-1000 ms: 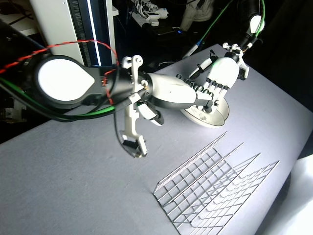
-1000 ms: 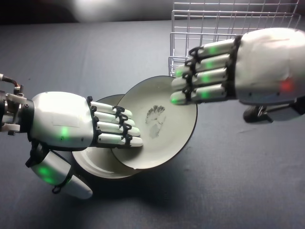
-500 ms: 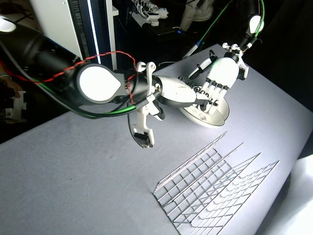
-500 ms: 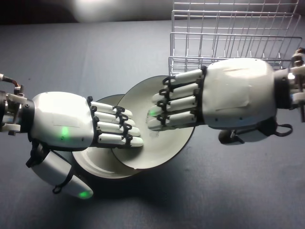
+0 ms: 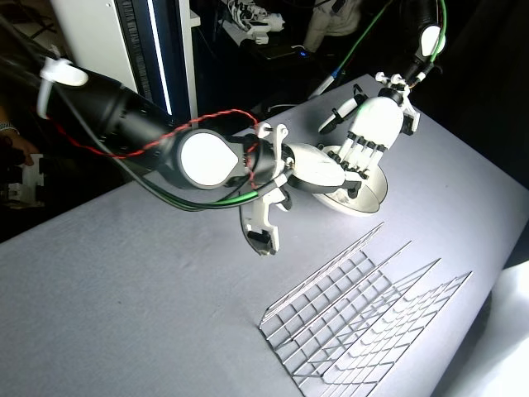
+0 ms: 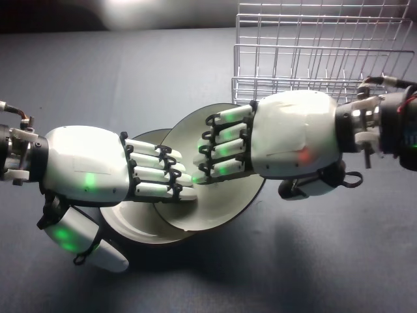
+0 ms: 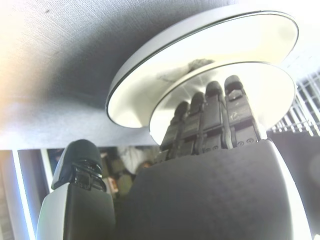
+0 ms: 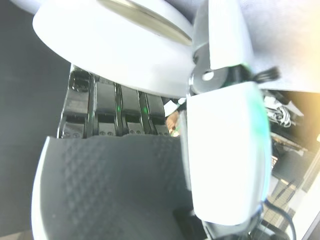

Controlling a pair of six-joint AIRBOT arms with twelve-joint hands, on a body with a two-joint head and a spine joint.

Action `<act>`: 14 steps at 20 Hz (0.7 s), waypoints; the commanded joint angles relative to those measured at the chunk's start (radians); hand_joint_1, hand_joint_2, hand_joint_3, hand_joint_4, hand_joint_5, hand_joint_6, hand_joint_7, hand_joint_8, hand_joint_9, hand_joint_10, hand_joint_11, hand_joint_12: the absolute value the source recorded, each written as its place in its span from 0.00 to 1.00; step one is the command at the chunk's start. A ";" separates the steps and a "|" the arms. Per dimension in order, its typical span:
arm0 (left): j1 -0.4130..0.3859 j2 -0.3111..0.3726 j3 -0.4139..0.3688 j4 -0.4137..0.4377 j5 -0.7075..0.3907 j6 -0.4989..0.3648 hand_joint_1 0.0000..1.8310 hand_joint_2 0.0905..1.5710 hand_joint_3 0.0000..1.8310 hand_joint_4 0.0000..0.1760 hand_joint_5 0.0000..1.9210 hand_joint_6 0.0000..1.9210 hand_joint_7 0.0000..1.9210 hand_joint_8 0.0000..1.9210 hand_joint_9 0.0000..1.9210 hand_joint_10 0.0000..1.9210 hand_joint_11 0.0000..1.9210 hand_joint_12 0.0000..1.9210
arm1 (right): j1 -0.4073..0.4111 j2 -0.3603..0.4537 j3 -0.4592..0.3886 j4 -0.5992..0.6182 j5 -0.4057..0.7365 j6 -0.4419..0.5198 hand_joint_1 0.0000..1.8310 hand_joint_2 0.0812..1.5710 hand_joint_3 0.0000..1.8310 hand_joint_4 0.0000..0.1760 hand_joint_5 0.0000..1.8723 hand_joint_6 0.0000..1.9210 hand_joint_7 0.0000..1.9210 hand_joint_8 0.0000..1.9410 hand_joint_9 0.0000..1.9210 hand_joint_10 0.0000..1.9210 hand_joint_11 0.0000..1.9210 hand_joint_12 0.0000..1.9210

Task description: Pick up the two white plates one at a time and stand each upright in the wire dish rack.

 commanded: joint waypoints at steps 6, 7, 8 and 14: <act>0.011 -0.022 -0.014 0.036 -0.012 0.002 0.00 0.72 0.00 0.00 0.01 0.00 0.00 0.00 0.00 0.00 0.00 0.00 | -0.005 -0.040 0.053 0.056 0.067 -0.003 0.70 0.61 0.00 0.00 0.21 0.01 0.20 0.00 0.20 0.01 0.00 0.55; 0.011 -0.022 -0.014 0.036 -0.012 0.002 0.00 0.71 0.00 0.00 0.01 0.00 0.00 0.00 0.00 0.00 0.00 0.00 | -0.009 -0.047 0.059 0.072 0.067 -0.003 0.70 0.62 0.00 0.00 0.22 0.00 0.21 0.00 0.21 0.01 0.00 0.56; 0.011 -0.022 -0.014 0.036 -0.012 0.001 0.00 0.71 0.00 0.00 0.01 0.00 0.00 0.00 0.00 0.00 0.00 0.00 | -0.010 -0.058 0.069 0.077 0.067 -0.003 0.70 0.63 0.00 0.00 0.21 0.00 0.21 0.00 0.21 0.01 0.00 0.57; 0.011 -0.024 -0.011 0.036 -0.012 0.000 0.00 0.71 0.00 0.00 0.00 0.00 0.00 0.00 0.00 0.00 0.00 0.00 | -0.007 -0.086 0.089 0.079 0.059 -0.003 0.69 0.66 0.00 0.00 0.33 0.01 0.35 0.01 0.34 0.02 0.11 0.59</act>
